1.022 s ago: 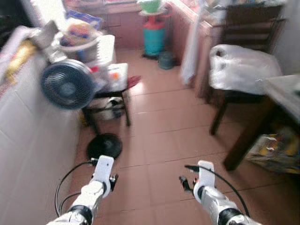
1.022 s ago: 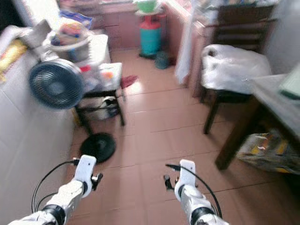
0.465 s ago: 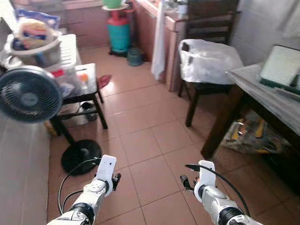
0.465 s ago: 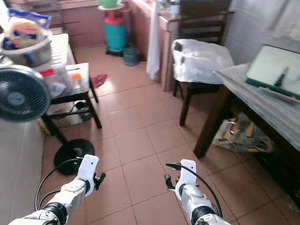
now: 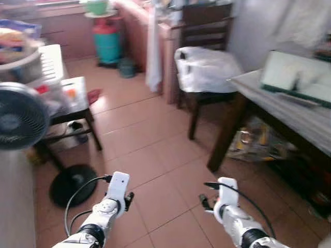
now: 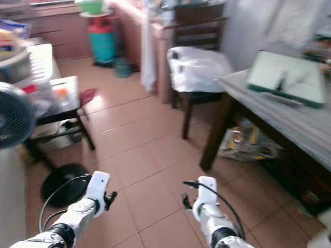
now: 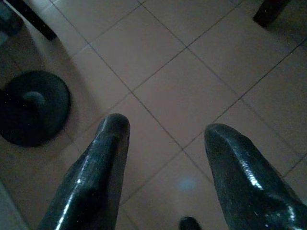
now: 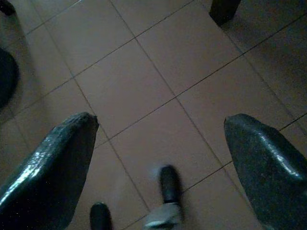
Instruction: Setting the table
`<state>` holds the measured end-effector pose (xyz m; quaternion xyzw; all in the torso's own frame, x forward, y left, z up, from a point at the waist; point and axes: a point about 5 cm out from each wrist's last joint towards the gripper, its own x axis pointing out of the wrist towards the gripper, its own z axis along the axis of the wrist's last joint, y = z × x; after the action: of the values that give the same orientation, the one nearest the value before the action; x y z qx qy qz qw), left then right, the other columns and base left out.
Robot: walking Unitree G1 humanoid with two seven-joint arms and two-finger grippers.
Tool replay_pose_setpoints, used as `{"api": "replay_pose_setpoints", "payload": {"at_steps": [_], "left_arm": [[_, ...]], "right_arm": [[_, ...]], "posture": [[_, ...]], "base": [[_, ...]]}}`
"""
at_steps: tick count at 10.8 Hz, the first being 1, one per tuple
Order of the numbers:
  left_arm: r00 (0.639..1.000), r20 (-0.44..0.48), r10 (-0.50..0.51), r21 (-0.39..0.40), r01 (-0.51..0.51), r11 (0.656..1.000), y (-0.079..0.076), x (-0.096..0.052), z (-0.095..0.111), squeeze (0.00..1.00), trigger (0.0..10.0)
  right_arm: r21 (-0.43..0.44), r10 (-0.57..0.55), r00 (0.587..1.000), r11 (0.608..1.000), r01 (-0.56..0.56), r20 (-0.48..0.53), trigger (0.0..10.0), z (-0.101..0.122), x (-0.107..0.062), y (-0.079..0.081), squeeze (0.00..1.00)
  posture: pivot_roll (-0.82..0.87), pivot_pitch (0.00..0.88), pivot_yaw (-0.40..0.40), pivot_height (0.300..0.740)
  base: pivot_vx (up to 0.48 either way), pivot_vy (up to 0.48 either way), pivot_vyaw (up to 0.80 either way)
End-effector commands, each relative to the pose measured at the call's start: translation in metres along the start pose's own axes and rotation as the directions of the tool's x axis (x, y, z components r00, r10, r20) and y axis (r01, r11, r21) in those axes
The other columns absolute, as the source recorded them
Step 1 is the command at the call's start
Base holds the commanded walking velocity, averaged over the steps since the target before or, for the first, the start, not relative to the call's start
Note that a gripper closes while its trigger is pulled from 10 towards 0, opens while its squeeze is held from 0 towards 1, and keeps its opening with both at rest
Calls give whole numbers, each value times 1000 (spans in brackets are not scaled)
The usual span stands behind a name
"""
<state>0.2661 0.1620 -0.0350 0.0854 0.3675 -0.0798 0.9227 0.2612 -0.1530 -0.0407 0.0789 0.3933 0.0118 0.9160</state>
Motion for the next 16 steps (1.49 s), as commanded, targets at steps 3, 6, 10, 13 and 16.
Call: {"api": "replay_pose_setpoints", "payload": {"at_steps": [3,6,10,13,16], "left_arm": [[1000,4,-7,-4,7,1000,-3,1,3,0,10000],[1000,3,-2,2,2,1000,-4,1,2,0,10000],[997,74,-29,115,21,993,-3,2,17,0,10000],[992,99,-79,206,57,977,-7,1,21,0,10000],[985,143,-95,162,71,984,-5,-2,13,0,10000]], "right_arm": [[-29,-8,1000,1000,8,-1,10000,1,0,-4,0],[-36,-5,1000,999,5,5,10000,2,0,-4,0],[36,-75,996,997,74,42,10000,6,-2,-15,0],[-41,-89,995,995,91,47,10000,3,-4,-23,0],[-69,-48,995,996,54,89,10000,9,-4,-22,0]], "posture": [[106,0,1,740],[105,0,20,740],[89,0,118,740],[76,0,73,740],[75,0,52,740]], "base": [[0,0,-706],[0,0,-152],[0,0,0],[0,0,0],[0,0,0]]}}
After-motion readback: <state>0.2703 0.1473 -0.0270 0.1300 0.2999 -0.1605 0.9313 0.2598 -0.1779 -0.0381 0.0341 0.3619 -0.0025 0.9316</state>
